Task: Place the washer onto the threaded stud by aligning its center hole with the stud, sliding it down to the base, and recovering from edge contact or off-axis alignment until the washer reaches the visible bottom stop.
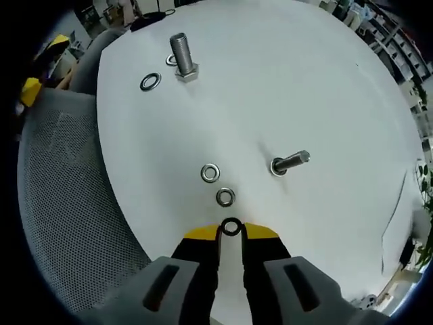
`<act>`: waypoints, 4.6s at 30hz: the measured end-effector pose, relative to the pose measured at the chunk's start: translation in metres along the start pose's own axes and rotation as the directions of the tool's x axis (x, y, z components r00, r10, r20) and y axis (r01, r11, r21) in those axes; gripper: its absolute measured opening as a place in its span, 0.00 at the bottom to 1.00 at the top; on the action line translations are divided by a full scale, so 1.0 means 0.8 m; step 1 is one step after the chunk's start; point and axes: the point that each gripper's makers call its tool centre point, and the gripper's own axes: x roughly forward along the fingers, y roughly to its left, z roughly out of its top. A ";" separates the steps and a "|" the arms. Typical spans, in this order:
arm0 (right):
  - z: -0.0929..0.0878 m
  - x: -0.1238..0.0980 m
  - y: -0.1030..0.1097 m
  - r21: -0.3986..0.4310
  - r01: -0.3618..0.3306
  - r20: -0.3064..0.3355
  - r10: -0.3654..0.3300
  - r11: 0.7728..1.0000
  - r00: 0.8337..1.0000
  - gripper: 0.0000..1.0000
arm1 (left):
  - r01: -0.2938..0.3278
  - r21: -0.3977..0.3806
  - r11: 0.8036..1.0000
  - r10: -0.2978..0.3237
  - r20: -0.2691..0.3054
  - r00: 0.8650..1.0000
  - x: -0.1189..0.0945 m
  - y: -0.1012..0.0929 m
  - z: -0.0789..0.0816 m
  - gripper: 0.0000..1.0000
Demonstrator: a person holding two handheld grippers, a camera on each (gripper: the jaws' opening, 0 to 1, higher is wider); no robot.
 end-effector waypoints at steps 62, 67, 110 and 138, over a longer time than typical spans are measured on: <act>0.073 -0.006 -0.056 -0.092 0.042 0.043 -0.038 0.995 0.998 0.14 | -0.010 0.006 1.000 0.010 0.010 1.000 0.001 0.002 0.001 0.24; 0.071 0.003 -0.053 -0.096 0.033 0.033 -0.030 0.995 0.999 0.14 | -0.019 0.009 1.000 0.019 0.009 1.000 0.002 0.004 0.001 0.24; 0.051 0.018 -0.057 -0.004 0.041 0.026 -0.041 0.999 0.999 0.22 | -0.026 -0.009 1.000 0.026 -0.005 1.000 0.001 0.009 -0.003 0.24; 0.011 0.009 -0.008 0.030 0.018 0.028 -0.019 0.999 0.999 0.25 | 0.019 -0.028 0.999 -0.019 -0.026 0.999 0.001 0.000 -0.009 0.27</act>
